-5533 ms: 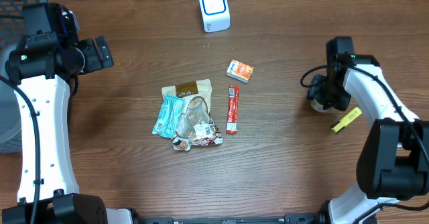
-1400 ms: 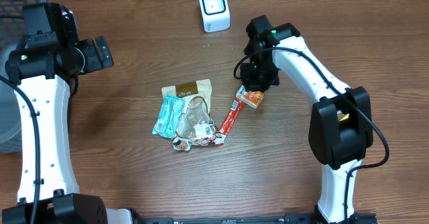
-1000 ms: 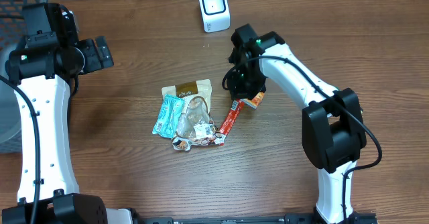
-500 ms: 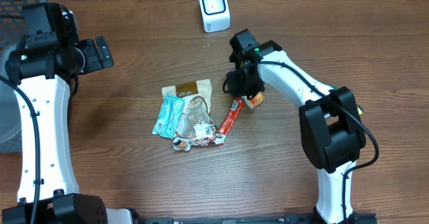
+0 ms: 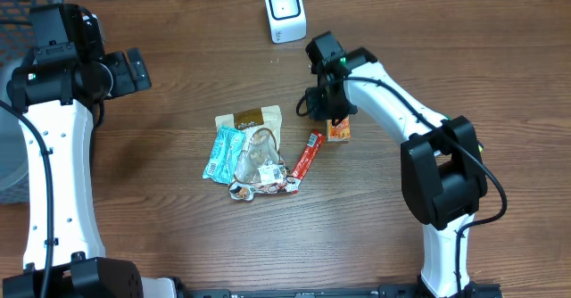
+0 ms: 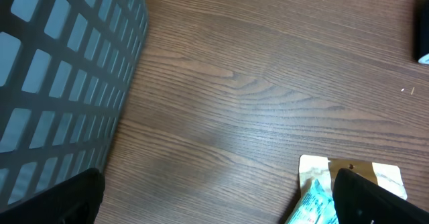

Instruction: Scan the item barcode

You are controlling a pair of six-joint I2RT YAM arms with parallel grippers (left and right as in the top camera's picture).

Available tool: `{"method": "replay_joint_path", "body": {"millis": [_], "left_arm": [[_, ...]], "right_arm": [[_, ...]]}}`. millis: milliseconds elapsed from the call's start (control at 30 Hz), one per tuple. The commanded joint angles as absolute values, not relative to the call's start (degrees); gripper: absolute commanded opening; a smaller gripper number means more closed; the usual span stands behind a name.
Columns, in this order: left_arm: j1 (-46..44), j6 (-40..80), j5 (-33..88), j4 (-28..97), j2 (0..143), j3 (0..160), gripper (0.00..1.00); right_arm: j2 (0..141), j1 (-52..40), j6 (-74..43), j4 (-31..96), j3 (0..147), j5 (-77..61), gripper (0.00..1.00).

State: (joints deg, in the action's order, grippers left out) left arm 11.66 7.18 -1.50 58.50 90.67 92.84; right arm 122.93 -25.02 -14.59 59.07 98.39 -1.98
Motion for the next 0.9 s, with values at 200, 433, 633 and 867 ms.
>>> {"method": "replay_joint_path", "body": {"millis": [200,433,633,867], "left_arm": [[11.22,7.92,-1.02,58.43,91.02,93.47,1.00],[11.25,7.92,-1.04,58.43,91.02,93.47,1.00],[11.22,7.92,-1.04,58.46,91.02,93.47,1.00],[11.22,7.92,-1.04,58.43,91.02,93.47,1.00]], "right_arm": [[120.88,-19.09,-14.98,66.50,104.40,-3.33,0.27],[120.88,-16.36,-10.61,69.01,100.07,-10.26,0.35],[120.88,-17.78,-11.94,68.73,98.10,-10.15,0.36],[120.88,-22.57,-16.01,67.81,98.10,0.05,0.39]]}}
